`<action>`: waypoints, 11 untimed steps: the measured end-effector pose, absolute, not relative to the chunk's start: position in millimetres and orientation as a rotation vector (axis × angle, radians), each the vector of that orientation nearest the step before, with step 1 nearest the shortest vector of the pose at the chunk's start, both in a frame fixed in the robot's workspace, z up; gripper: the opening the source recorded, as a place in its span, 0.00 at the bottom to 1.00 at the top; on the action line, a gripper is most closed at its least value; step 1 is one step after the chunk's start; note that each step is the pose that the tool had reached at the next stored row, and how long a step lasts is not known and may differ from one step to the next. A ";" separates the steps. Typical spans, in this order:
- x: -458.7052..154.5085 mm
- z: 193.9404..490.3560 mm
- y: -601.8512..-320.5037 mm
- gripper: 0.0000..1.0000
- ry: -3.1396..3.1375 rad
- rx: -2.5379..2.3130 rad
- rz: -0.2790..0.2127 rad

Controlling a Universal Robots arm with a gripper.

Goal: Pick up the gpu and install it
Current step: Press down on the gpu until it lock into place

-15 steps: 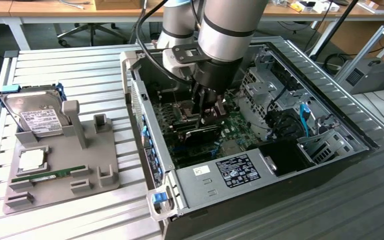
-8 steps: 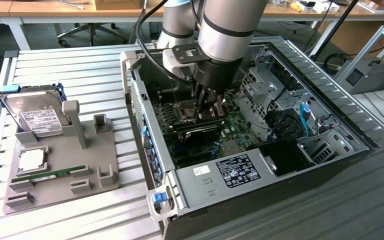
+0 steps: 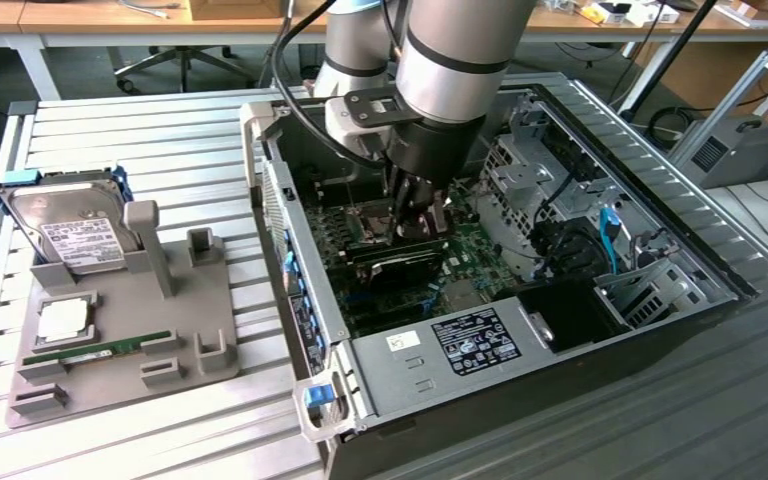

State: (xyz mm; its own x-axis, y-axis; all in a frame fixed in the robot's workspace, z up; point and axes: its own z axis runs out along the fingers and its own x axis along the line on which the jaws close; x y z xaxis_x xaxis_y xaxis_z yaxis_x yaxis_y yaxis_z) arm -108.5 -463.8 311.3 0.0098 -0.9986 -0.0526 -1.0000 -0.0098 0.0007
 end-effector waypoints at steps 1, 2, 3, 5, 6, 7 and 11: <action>-109.4 308.2 -463.9 0.11 2.185 -2.206 0.059; -109.7 306.5 -463.8 0.11 2.184 -2.206 0.059; -110.2 304.8 -463.8 0.11 2.185 -2.206 0.059; -111.2 299.3 -463.9 0.11 2.184 -2.206 0.059; -111.2 298.9 -463.9 0.11 2.184 -2.206 0.059; -111.3 298.9 -463.9 0.11 2.184 -2.206 0.059; -114.6 298.5 -458.2 0.11 2.185 -2.206 0.059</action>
State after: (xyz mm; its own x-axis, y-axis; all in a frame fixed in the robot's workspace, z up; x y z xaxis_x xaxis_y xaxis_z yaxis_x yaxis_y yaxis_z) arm -114.6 -458.2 298.5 0.0098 -0.9986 -0.0525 -1.0000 -0.0098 0.0008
